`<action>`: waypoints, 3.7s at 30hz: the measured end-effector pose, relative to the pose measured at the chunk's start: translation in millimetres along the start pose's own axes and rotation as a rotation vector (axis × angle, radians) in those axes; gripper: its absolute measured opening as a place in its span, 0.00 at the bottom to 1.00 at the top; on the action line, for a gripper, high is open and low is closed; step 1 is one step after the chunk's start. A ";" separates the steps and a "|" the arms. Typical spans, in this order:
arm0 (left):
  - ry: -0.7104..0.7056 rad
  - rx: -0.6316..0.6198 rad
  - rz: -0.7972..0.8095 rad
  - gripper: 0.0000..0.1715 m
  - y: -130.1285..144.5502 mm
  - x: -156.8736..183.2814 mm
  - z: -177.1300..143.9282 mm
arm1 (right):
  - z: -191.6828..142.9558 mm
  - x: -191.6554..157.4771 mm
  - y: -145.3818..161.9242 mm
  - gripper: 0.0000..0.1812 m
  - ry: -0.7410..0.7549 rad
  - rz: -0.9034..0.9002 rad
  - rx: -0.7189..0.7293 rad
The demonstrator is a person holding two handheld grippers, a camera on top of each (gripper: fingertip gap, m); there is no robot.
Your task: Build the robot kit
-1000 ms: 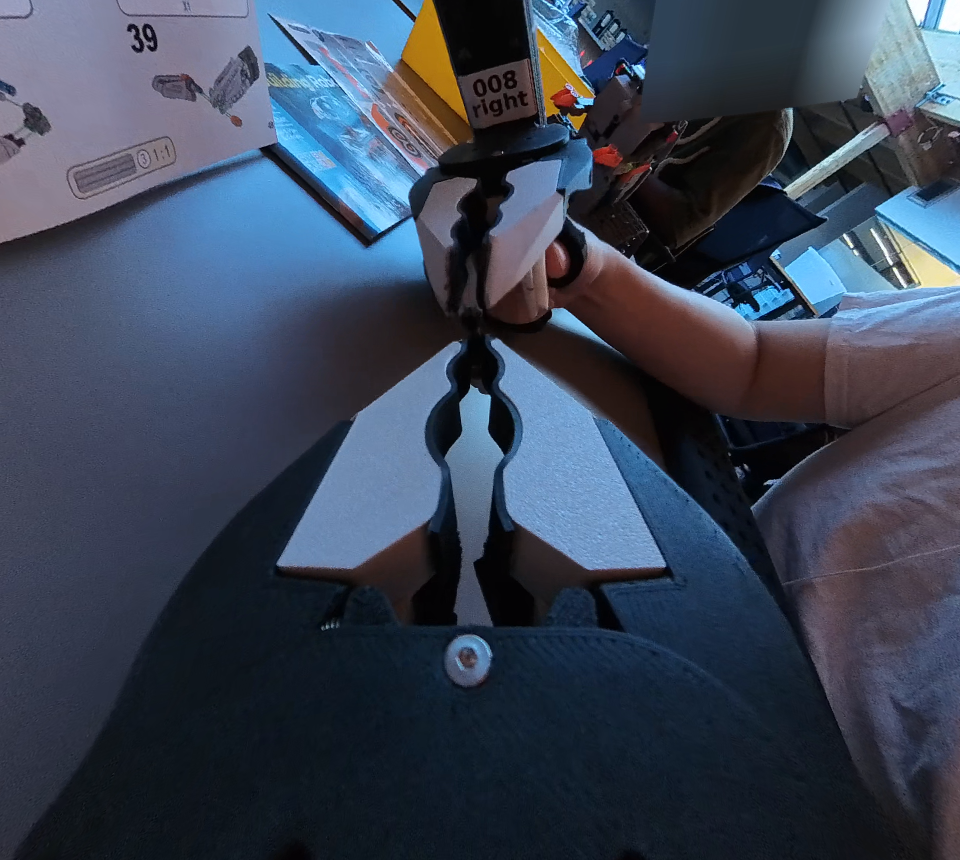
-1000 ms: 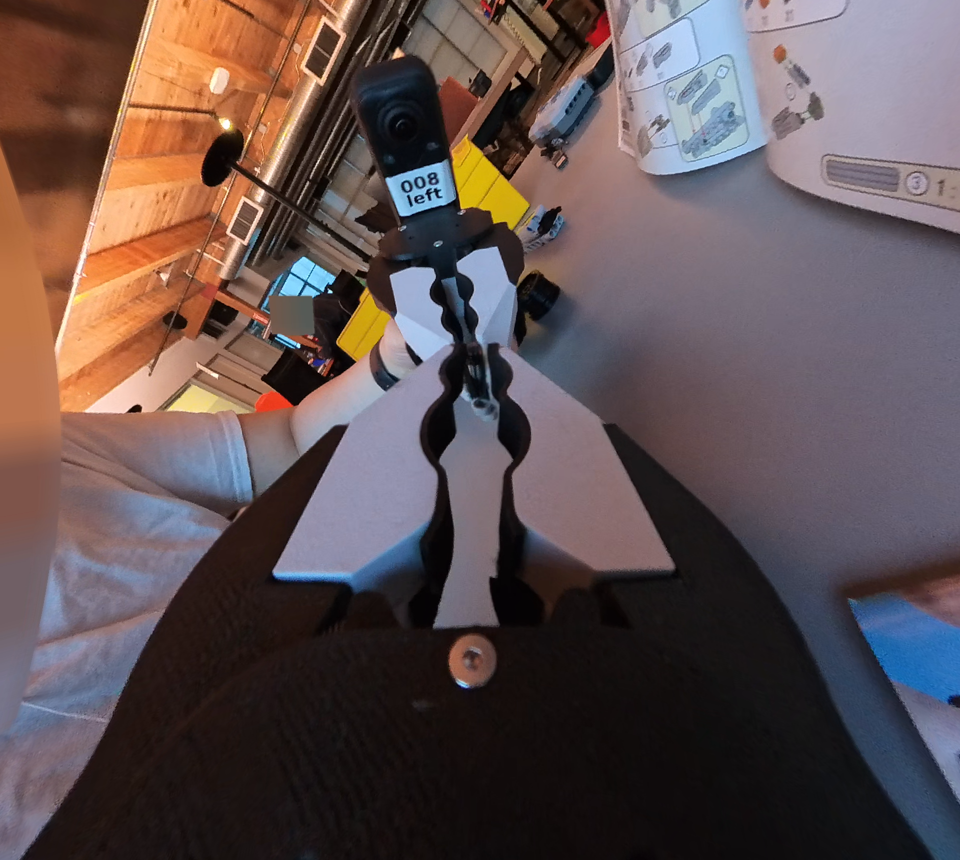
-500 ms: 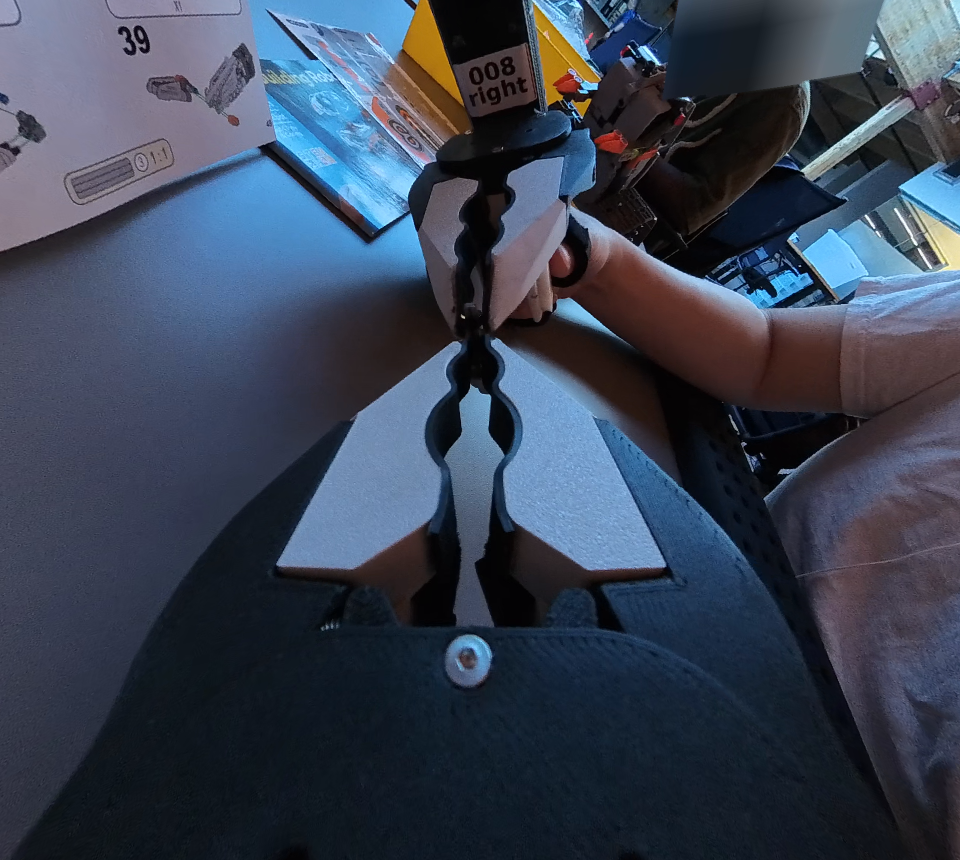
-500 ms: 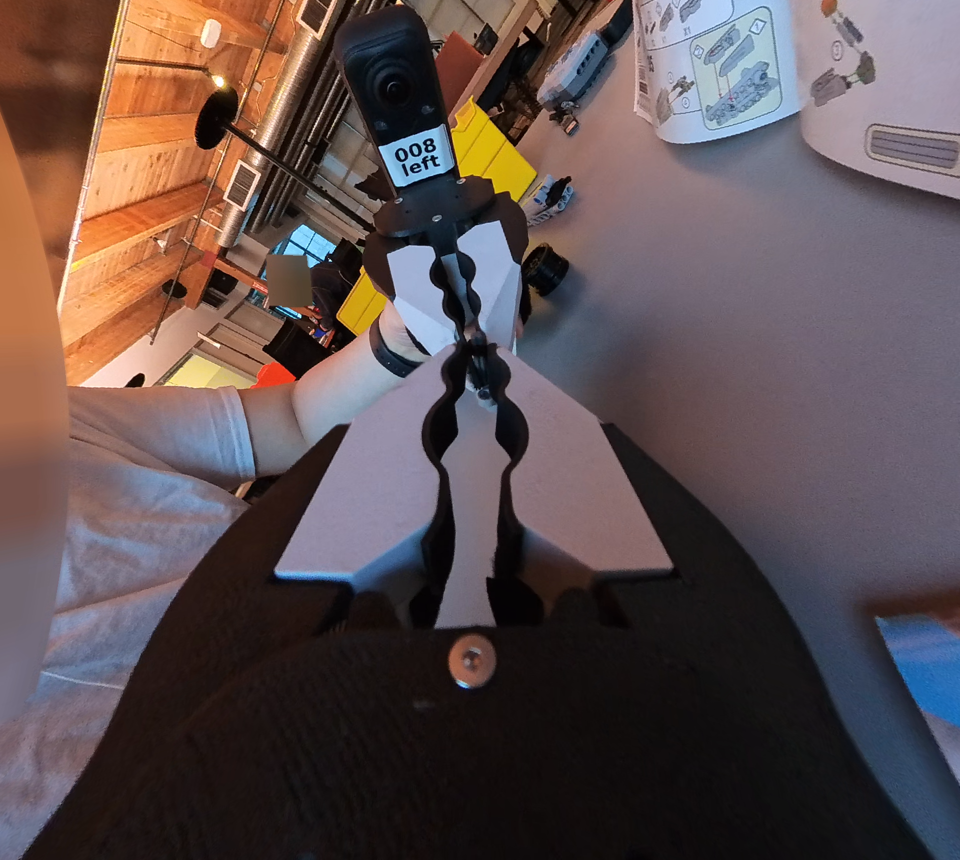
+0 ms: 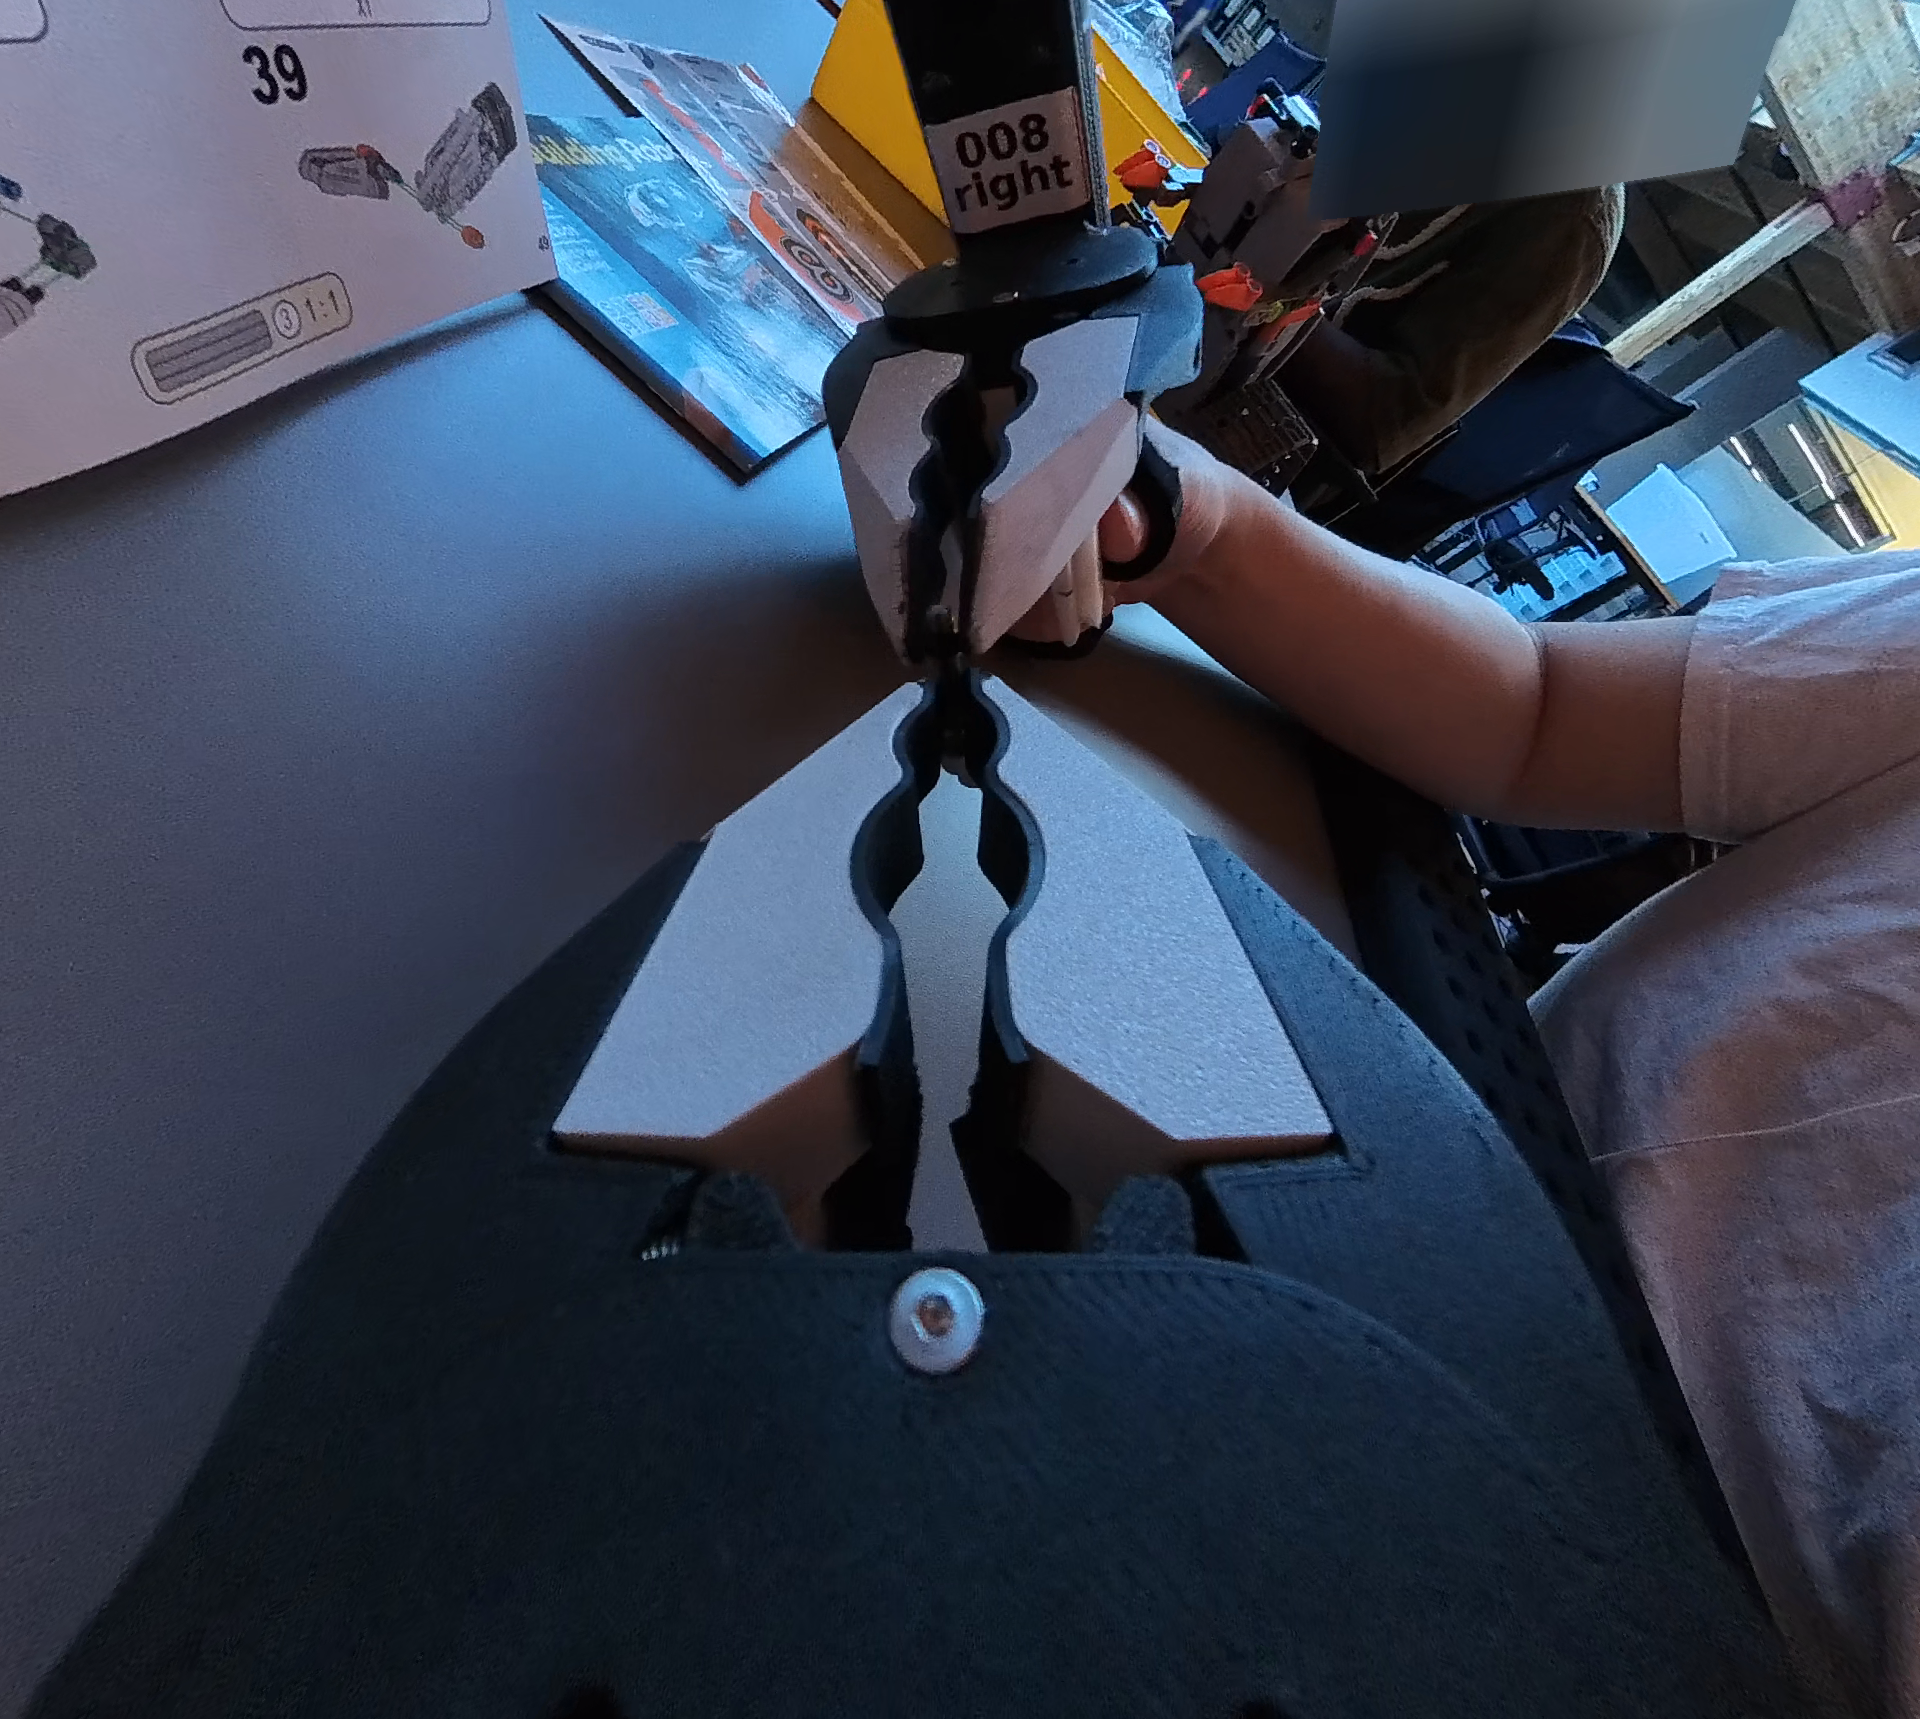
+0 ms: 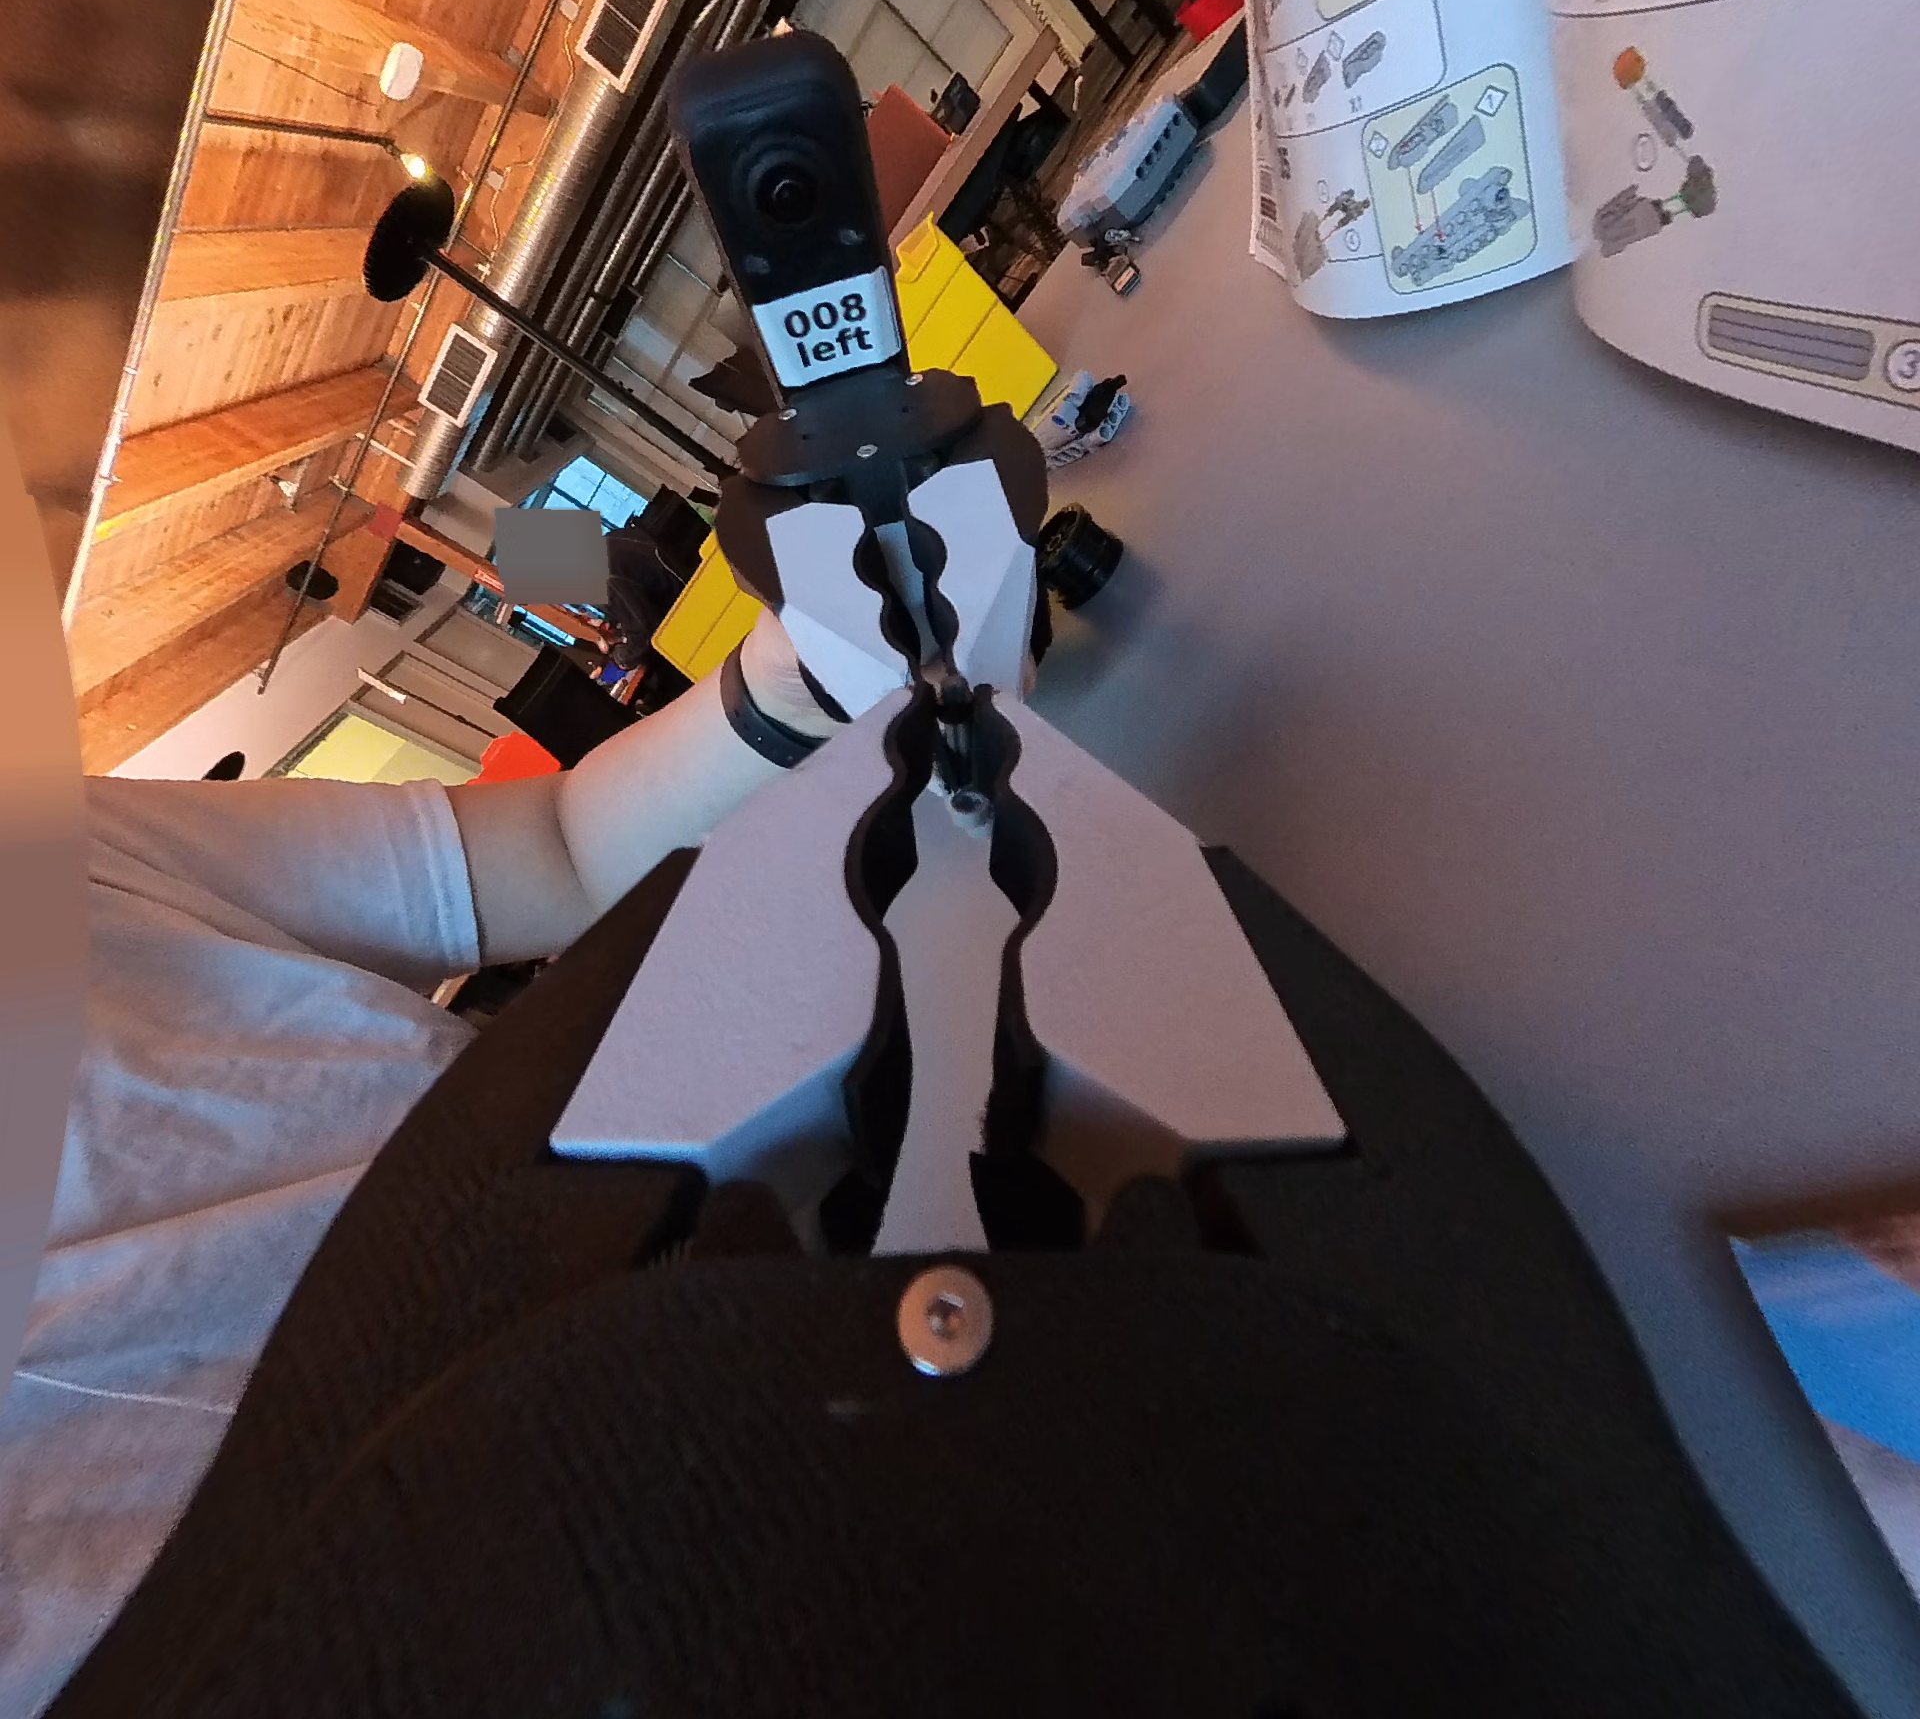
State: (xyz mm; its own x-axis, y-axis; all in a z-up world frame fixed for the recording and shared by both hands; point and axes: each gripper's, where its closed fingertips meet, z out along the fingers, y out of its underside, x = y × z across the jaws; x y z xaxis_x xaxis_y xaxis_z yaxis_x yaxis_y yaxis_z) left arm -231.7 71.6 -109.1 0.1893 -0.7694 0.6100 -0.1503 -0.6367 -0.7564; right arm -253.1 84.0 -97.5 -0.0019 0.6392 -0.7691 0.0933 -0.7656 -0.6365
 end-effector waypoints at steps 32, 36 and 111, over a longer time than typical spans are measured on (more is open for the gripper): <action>-0.044 -0.005 -0.070 0.00 2.5 -10.9 -0.4 | 4.1 10.4 7.2 0.04 0.119 -0.070 -0.058; -0.051 -0.005 -0.073 0.00 2.6 -11.9 -0.6 | 4.3 11.2 7.4 0.04 0.127 -0.071 -0.058; 0.003 -0.002 -0.060 0.01 1.0 -4.6 0.3 | 0.5 4.7 -0.8 0.02 0.028 0.005 -0.003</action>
State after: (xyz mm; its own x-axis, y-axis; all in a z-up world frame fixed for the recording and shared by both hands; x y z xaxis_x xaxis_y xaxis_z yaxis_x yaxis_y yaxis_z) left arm -232.4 74.5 -112.7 0.1955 -0.7299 0.6551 -0.1402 -0.6819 -0.7179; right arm -253.7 87.5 -100.6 0.0262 0.6374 -0.7701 0.0963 -0.7684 -0.6327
